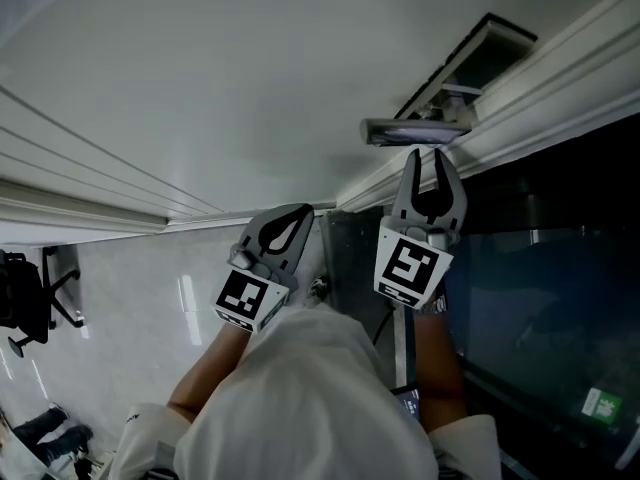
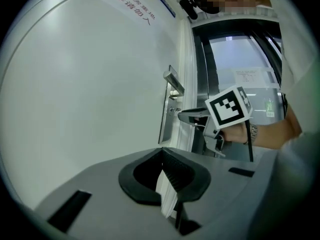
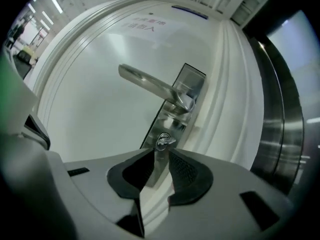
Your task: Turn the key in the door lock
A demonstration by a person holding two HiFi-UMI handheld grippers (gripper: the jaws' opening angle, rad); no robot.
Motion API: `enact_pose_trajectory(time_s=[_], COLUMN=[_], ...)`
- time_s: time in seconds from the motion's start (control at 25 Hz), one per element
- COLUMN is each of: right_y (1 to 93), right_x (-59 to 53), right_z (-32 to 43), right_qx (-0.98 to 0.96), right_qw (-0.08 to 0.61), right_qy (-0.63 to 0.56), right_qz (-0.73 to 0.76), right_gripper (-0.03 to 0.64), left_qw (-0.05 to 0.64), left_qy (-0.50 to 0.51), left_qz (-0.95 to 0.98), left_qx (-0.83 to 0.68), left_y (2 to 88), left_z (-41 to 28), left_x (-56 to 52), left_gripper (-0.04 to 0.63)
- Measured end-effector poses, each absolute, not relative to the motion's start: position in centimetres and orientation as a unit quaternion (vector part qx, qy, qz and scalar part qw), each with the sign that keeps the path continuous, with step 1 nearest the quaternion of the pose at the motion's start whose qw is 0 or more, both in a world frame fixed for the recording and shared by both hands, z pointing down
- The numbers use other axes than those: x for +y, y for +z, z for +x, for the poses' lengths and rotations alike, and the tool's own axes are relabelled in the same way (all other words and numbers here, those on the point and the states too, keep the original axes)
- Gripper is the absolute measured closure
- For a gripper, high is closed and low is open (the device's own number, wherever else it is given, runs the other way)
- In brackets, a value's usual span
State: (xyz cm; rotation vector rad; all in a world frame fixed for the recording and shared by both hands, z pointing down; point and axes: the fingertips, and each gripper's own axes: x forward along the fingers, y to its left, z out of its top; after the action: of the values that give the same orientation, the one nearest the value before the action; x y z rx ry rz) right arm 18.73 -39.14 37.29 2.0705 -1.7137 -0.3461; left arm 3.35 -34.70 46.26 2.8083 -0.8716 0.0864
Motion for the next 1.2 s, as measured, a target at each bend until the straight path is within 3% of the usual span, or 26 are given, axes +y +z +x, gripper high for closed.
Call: enact_pose_trajectory(time_s=[0.44, 0.64, 1.2], right_y=[44.4, 46.7, 48.1], right_x=[-35.4, -33.8, -31.5], right_z=[9.4, 6.2, 3.4], right_qx=[-0.731, -0.735, -0.756], right_qw=[0.036, -0.038, -0.046], right_qy=[0.102, 0.167, 0.154], right_qz=[0.674, 0.656, 0.635], right_gripper=[0.537, 0.612, 0.612], left_qw=[0.092, 0.086, 0.093], left_qy=[0.003, 0.006, 0.04], left_qz=[0.952, 0.957, 0.967], left_qx=[-0.292, -0.277, -0.235], left_y=[45.7, 46.1, 48.4], left_z=[-0.5, -1.6, -1.2], left_x=[-37.2, -36.8, -32.5], left_gripper=[0.589, 0.589, 0.589])
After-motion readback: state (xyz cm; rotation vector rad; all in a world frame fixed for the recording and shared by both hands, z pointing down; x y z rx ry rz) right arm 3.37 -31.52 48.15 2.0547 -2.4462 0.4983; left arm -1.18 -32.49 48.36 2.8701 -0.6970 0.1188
